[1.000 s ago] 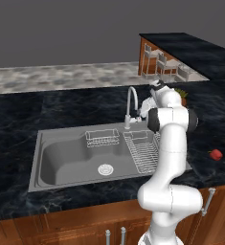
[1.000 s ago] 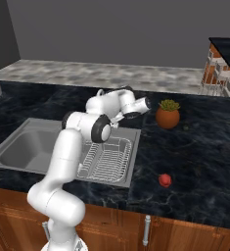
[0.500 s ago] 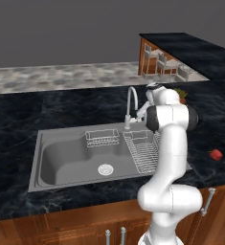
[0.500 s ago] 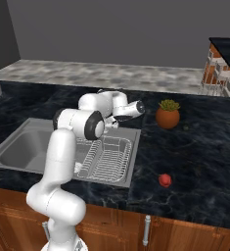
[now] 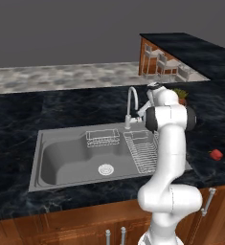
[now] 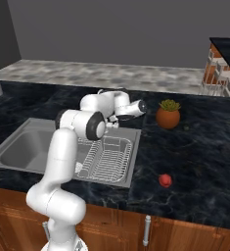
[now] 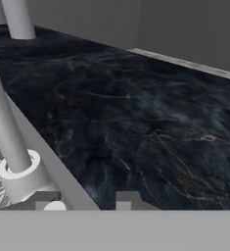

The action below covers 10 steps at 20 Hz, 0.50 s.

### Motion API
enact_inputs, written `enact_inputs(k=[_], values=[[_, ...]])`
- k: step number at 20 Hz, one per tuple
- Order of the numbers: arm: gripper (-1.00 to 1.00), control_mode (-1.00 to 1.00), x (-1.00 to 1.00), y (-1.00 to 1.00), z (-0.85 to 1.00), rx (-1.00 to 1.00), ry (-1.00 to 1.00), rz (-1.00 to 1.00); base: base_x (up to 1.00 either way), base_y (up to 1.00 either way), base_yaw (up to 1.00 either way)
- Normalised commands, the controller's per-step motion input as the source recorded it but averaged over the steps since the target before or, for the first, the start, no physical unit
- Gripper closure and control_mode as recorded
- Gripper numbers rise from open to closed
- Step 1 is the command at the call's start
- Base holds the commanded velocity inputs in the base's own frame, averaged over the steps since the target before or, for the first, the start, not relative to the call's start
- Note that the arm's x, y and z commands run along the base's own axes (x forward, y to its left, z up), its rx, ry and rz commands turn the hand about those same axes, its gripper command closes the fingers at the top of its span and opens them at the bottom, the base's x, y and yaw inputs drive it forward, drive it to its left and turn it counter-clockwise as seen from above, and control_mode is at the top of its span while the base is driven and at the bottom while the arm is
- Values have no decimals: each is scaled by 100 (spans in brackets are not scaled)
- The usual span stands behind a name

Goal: Turn on the sink faucet. Then move the bell pepper from the counter to the sink. Turn off the sink. Move the vegetable from the sink to the pot next to the stove. Finally move the pot to the front center burner.

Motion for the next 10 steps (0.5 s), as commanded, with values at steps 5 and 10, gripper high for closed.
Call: enact_inputs(k=[5,10], values=[[100,-100,1,-58,-51,0,0,-1,0,0,0],[100,-100,0,-66,-65,0,0,-4,0,0,0]])
